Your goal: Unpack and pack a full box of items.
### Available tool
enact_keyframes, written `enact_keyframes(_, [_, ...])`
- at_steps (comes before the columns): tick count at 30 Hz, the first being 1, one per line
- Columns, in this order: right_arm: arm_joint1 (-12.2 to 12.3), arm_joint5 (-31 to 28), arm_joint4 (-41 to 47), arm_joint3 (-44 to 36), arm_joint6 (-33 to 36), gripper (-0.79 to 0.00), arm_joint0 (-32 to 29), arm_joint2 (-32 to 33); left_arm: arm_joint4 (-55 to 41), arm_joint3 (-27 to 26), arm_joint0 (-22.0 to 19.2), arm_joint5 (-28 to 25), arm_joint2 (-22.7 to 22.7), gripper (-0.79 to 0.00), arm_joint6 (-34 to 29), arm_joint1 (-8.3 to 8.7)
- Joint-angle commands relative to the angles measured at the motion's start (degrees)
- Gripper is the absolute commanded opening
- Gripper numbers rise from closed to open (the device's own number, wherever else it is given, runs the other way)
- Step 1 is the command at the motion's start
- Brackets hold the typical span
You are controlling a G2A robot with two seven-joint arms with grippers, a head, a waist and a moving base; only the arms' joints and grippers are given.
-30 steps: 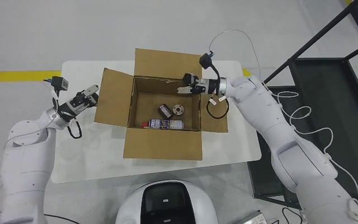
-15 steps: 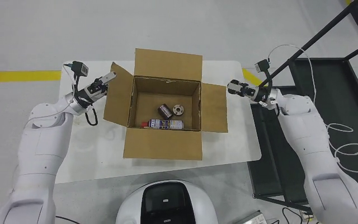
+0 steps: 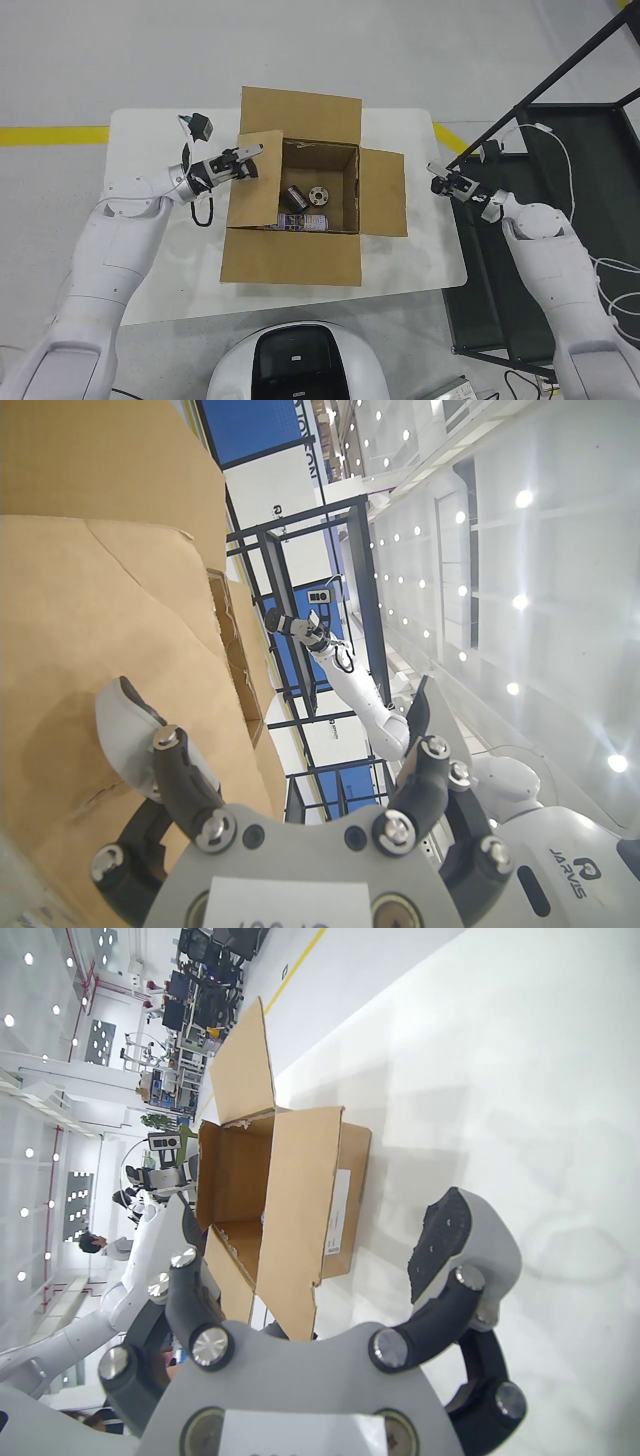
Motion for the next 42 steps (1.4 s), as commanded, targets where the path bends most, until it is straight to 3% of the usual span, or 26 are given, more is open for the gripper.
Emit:
enact_keyframes(1, [-0.62,-0.19,2.37,1.39,2.1,0.0,1.13,-1.95,1.04,0.15,-0.02,-0.52,0.25,0.0,0.18,0.01])
enact_keyframes(8, [-3.42,-2.17,10.02,7.28,10.12,0.0,6.48,-8.75,3.66,-0.68,0.86,-1.82,-0.71,0.0,0.42,0.63])
enact_keyframes(13, [-4.55,-5.98,16.84,9.81,15.16,0.0,9.75,-9.49,3.76,-1.88,1.65,-1.62,-2.85,0.0,0.72,1.38])
enact_keyframes(17, [-4.49,-6.3,19.04,8.38,18.08,0.0,11.34,-8.93,0.73,-2.78,2.2,0.74,-7.49,0.0,2.03,2.46])
enact_keyframes(24, [-4.71,-2.11,25.06,-1.91,22.27,0.0,11.55,-10.63,-1.87,-8.9,5.94,2.29,-17.57,0.0,1.31,5.1])
enact_keyframes(34, [-9.13,-3.65,16.99,2.89,20.73,0.0,20.93,-24.47,-3.14,-17.6,14.82,3.38,-30.27,0.0,-1.26,8.17])
enact_keyframes(42, [-12.41,-6.64,8.2,9.79,17.73,0.0,26.6,-31.78,-2.18,-20.12,20.22,2.97,-34.5,0.0,-2.57,9.37])
